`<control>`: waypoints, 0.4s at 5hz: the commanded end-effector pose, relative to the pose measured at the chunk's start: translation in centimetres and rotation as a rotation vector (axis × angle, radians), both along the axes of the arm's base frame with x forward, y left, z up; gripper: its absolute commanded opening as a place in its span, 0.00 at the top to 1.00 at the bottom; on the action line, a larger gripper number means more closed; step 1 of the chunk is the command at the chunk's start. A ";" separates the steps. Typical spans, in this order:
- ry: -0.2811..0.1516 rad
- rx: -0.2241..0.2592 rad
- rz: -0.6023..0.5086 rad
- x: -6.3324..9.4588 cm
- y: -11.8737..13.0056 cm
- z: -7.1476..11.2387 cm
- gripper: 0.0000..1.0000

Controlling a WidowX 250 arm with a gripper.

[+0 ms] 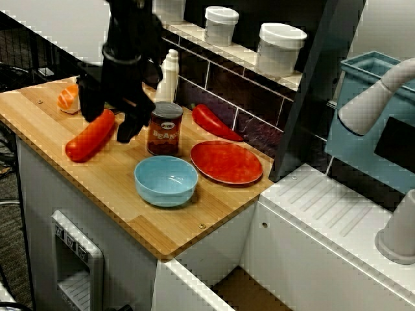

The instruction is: Push into sink

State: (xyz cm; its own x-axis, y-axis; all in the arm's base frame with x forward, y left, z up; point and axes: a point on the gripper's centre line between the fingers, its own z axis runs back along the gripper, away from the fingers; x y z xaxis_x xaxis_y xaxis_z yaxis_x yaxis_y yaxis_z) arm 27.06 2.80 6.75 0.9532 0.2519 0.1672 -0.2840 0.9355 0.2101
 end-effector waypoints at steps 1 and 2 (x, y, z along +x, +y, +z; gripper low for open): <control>-0.022 -0.008 0.015 1.9 1.1 0.0 0.00; -0.009 -0.003 0.013 2.6 1.2 -0.7 0.00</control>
State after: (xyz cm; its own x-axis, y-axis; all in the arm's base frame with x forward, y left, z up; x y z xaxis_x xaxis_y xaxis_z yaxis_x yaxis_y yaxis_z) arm 28.80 3.57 4.78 0.9532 0.2723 0.1312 -0.2955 0.9308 0.2151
